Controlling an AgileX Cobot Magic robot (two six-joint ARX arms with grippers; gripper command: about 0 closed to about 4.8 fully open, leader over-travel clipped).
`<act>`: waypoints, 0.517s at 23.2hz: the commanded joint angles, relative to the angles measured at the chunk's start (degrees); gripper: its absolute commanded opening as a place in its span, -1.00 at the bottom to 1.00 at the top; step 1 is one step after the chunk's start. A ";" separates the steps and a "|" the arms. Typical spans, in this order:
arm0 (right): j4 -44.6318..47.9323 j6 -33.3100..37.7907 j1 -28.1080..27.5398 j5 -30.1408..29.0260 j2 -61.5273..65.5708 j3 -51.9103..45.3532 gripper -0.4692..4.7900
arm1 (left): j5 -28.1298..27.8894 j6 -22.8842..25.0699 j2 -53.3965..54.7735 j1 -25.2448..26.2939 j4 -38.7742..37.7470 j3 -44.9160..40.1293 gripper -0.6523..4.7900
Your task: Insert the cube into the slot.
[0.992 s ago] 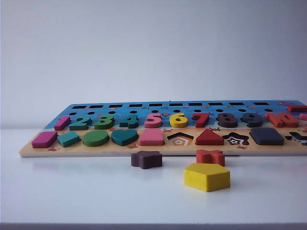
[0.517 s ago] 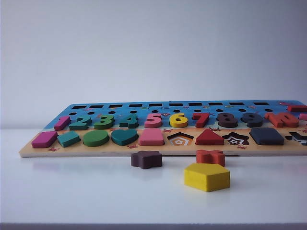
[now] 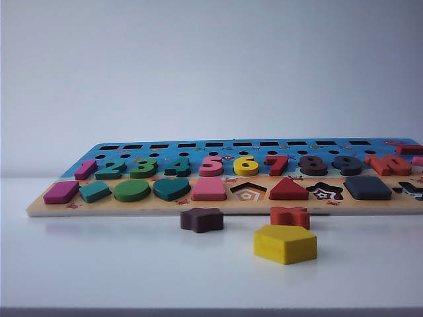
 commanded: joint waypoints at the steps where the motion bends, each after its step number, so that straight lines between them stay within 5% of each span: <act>1: 0.46 -3.48 0.09 0.31 -0.15 0.09 -0.85 | 0.04 0.22 -0.57 0.00 2.49 -1.44 -0.72; 12: 0.37 -6.10 0.04 4.39 -0.15 0.09 -0.85 | 0.50 0.22 -5.42 0.00 2.40 -6.05 -0.72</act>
